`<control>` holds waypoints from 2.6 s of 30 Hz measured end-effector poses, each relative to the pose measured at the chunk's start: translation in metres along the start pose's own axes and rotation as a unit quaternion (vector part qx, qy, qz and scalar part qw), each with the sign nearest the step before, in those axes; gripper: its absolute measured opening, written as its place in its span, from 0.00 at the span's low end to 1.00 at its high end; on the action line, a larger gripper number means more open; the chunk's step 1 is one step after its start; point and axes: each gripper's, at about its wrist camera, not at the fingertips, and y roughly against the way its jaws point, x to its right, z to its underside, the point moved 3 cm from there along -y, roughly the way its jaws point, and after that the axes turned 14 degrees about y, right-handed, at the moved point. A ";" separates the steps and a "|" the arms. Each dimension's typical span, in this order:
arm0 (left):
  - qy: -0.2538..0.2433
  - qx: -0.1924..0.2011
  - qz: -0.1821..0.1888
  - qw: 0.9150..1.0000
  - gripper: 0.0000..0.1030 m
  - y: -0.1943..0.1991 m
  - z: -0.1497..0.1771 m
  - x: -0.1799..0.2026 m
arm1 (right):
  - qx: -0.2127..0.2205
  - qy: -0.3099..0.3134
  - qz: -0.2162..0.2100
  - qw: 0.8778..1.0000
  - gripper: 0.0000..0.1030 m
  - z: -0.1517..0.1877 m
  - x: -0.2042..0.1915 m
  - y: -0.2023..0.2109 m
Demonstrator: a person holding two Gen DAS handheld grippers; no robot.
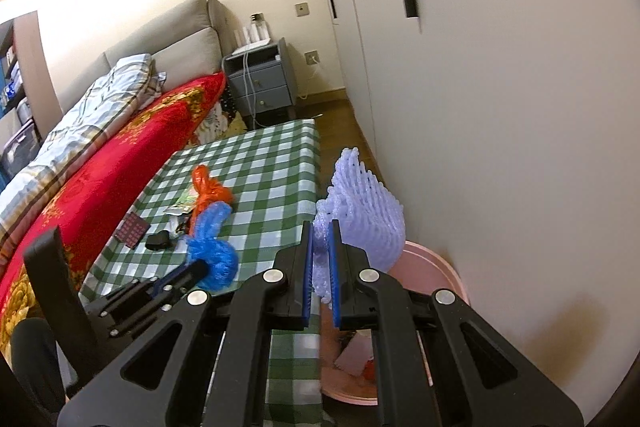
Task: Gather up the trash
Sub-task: 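Carry the purple net with the right tool over the pink bin while the left carries the blue bag, then open both tools over the pink bin, dropping the net and blue bag, then grasp the orange plastic bag with the right tool while the left grasps the black strip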
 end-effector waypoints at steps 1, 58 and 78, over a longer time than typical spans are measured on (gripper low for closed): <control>-0.003 -0.003 0.004 1.000 0.04 -0.004 0.002 0.005 | -0.001 -0.002 0.002 1.000 0.07 0.001 0.002 0.000; 0.070 -0.017 0.008 0.997 0.16 -0.018 -0.014 -0.050 | 0.008 -0.044 0.040 0.998 0.38 0.011 0.017 -0.001; 0.154 0.077 -0.144 0.975 0.12 0.018 -0.049 -0.172 | 0.030 0.033 -0.108 0.993 0.22 -0.012 -0.112 -0.109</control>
